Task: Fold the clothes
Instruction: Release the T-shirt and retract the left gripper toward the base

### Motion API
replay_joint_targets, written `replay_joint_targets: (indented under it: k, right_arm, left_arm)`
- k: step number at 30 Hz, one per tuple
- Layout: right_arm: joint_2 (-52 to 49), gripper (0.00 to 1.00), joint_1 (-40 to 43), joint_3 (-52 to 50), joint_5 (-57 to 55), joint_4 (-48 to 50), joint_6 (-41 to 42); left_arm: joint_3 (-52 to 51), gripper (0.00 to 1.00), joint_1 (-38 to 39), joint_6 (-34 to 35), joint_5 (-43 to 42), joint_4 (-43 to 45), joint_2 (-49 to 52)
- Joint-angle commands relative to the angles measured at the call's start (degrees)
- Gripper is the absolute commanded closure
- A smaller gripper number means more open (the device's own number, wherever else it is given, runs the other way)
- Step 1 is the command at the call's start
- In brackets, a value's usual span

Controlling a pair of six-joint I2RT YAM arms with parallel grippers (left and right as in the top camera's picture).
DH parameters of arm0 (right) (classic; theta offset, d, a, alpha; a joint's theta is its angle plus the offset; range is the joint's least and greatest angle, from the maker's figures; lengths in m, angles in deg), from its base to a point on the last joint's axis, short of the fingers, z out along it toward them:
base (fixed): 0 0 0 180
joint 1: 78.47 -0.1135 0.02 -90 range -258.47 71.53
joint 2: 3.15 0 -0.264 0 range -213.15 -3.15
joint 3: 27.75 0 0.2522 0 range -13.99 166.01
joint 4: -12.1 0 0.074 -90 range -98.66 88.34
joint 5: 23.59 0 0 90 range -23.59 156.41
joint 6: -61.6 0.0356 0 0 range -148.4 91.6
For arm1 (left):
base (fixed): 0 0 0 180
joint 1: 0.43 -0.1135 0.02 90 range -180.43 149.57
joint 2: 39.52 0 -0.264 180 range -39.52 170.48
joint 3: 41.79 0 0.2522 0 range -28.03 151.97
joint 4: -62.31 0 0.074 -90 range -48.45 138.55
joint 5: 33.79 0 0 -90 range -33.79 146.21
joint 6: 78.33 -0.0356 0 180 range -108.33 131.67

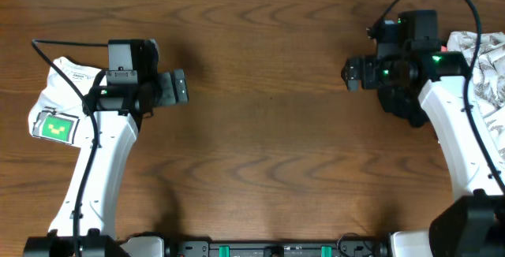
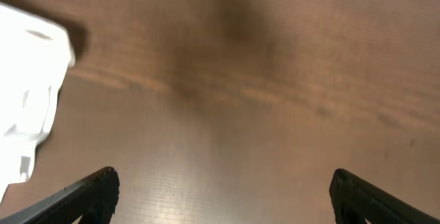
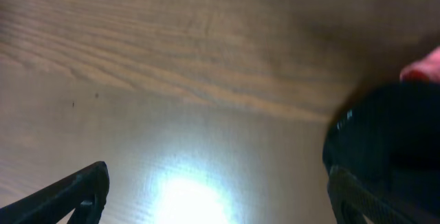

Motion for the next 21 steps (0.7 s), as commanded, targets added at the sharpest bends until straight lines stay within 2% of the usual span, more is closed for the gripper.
replay_joint_targets:
  k: [1, 6, 15, 21]
  right_arm:
    - [6.0, 0.01, 0.8, -0.2, 1.3, -2.6, 0.9]
    - [18.3, 0.01, 0.9, -6.8, -0.7, -1.3, 2.3]
    - [52.0, 0.01, 0.5, -27.6, -1.7, 2.1, 2.7]
    - [65.9, 0.01, 0.5, -32.2, -1.2, -1.7, 2.7]
  left_arm:
    - [0.7, 0.02, -0.1, -1.0, -3.2, -2.1, -4.3]
    - [-2.4, 0.02, 0.0, -0.9, -4.0, -2.8, -14.1]
    - [-16.2, 0.02, 0.0, 3.2, -6.4, -2.7, -40.3]
    - [-19.5, 0.02, 0.0, 3.1, -7.0, -3.7, -49.3]
